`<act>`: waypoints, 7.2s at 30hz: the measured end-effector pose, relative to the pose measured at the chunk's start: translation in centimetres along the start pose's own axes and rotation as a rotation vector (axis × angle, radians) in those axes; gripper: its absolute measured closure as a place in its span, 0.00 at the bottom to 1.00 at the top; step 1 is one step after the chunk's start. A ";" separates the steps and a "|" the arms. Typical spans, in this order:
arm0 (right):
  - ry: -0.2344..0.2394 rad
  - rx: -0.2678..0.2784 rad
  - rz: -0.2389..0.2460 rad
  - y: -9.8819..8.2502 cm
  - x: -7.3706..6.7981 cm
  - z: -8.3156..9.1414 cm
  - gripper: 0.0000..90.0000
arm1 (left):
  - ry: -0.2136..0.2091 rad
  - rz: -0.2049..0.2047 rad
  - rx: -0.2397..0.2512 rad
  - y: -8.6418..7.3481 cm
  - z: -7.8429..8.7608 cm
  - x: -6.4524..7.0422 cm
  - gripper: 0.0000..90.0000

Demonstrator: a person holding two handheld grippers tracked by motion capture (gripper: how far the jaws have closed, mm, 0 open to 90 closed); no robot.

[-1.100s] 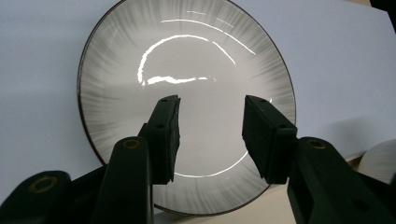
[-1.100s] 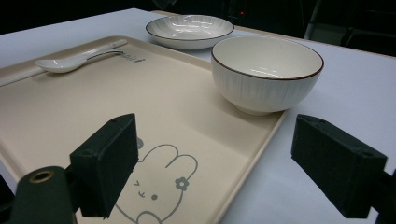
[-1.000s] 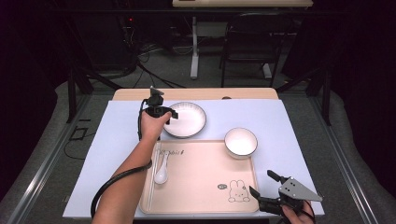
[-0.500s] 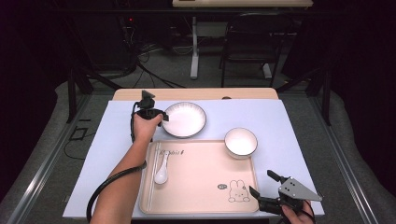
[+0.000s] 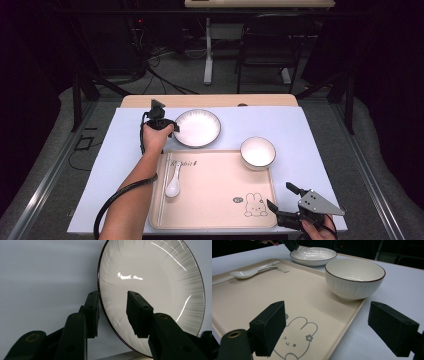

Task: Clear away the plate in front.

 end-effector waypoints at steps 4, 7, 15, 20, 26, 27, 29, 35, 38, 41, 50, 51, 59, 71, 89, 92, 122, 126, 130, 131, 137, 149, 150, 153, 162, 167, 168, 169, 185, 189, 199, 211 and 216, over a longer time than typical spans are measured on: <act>0.000 0.000 0.001 0.0 0.0 0.0 0.16 | -0.003 0.015 -0.009 -0.1 -0.6 -0.2 0.71; 0.001 -0.001 0.000 0.0 0.0 0.0 0.16 | -0.004 0.016 -0.012 0.0 -1.2 -0.1 0.71; 0.000 0.000 0.002 0.0 0.0 0.0 0.16 | -0.007 0.040 -0.015 0.2 -1.9 -0.2 0.73; 0.002 0.000 0.001 0.0 0.0 0.0 0.16 | -0.007 0.049 -0.018 0.2 -2.2 -0.3 0.76; 0.003 0.000 0.001 0.0 0.0 0.0 0.16 | -0.008 0.055 -0.029 0.2 -2.6 -0.4 0.79; 0.003 -0.001 0.000 0.0 0.0 0.0 0.16 | -0.011 0.059 -0.027 0.2 -2.7 -0.4 0.79; 0.003 -0.002 0.000 0.0 0.0 0.0 0.16 | -0.018 0.068 -0.026 0.3 -2.7 -0.5 0.79; 0.002 -0.002 -0.003 0.0 0.0 0.0 0.16 | -0.040 0.095 -0.037 0.4 -2.6 -0.7 0.82; 0.002 -0.002 -0.003 0.0 0.0 0.0 0.16 | -0.054 0.101 -0.042 0.4 -2.6 -0.9 0.83; 0.003 -0.002 -0.002 0.0 0.0 0.0 0.16 | -0.061 0.119 -0.043 0.5 -2.5 -1.0 0.85; 0.003 -0.002 -0.002 0.0 0.0 0.0 0.16 | -0.074 0.144 -0.032 0.6 -2.0 -0.8 0.88; 0.003 -0.002 -0.002 0.0 0.0 0.0 0.16 | -0.074 0.144 -0.032 0.6 -2.0 -0.8 0.89; 0.002 -0.002 -0.003 0.0 0.1 0.0 0.16 | -0.105 0.153 -0.026 0.9 -0.9 -0.3 0.93; 0.000 0.000 -0.004 0.0 0.1 0.0 0.16 | -0.073 0.133 -0.006 1.1 0.1 1.2 0.94; -0.002 0.000 -0.009 0.0 0.1 0.1 0.16 | -0.017 0.069 0.021 1.9 1.5 3.0 0.93; 0.000 0.000 -0.009 0.0 0.1 0.1 0.16 | -0.017 0.070 0.027 2.2 2.0 3.0 0.93; -0.007 -0.003 -0.010 -0.2 0.2 0.1 0.16 | -0.064 -0.013 0.006 1.3 7.7 1.7 0.93; -0.007 -0.004 -0.012 -0.2 0.2 0.1 0.16 | -0.067 -0.042 -0.016 0.5 8.1 1.4 0.93; -0.005 -0.008 -0.009 -0.2 0.2 0.0 0.16 | -0.081 -0.067 -0.035 -0.2 8.6 1.5 0.93; -0.005 -0.009 -0.008 -0.2 0.1 0.0 0.16 | -0.085 -0.075 -0.040 -0.5 8.8 1.5 0.93; -0.005 -0.007 -0.008 -0.1 0.1 0.0 0.16 | -0.119 -0.141 -0.089 -2.5 9.5 2.2 0.93; -0.010 -0.009 -0.004 -0.1 0.1 -0.1 0.16 | -0.161 -0.261 -0.169 -6.5 10.0 3.8 0.93; -0.009 -0.011 -0.002 -0.1 0.1 0.0 0.16 | -0.161 -0.271 -0.175 -6.7 10.0 3.9 0.93; -0.009 -0.010 -0.002 -0.1 0.0 0.0 0.16 | -0.162 -0.295 -0.189 -7.4 10.2 4.3 0.93; -0.010 -0.012 -0.003 -0.1 -0.1 0.0 0.16 | -0.174 -0.353 -0.241 -10.0 9.8 5.4 0.93; -0.010 -0.012 -0.002 -0.1 -0.1 0.0 0.16 | -0.186 -0.381 -0.276 -11.5 9.3 6.0 0.93; -0.010 -0.012 -0.002 -0.1 -0.1 0.0 0.16 | -0.187 -0.392 -0.282 -11.7 9.2 6.1 0.93; -0.010 -0.012 -0.002 -0.1 -0.1 0.0 0.16 | -0.187 -0.397 -0.287 -11.9 9.1 6.2 0.93; -0.009 -0.013 -0.002 0.0 -0.1 0.0 0.16 | -0.181 -0.414 -0.349 -14.2 6.6 6.0 0.92; -0.009 -0.012 0.001 0.0 -0.1 0.0 0.16 | -0.167 -0.418 -0.344 -14.3 6.0 5.9 0.93; -0.008 -0.012 0.002 0.0 -0.1 0.0 0.16 | -0.129 -0.410 -0.337 -13.9 4.5 5.2 0.94; -0.007 -0.012 0.003 0.0 -0.1 0.0 0.16 | -0.108 -0.382 -0.356 -13.7 2.5 3.9 0.92; -0.006 -0.012 0.004 0.0 -0.2 0.0 0.16 | -0.099 -0.376 -0.360 -13.8 2.0 3.6 0.90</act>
Point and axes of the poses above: each handheld gripper's, and its own axes: z roughly backward along the jaws, y roughly out of its top, x roughly to its right, the point moved 4 cm from there along -z, roughly forward along the jaws, and after that the axes turned 14 degrees about z, right-handed, at the moved point
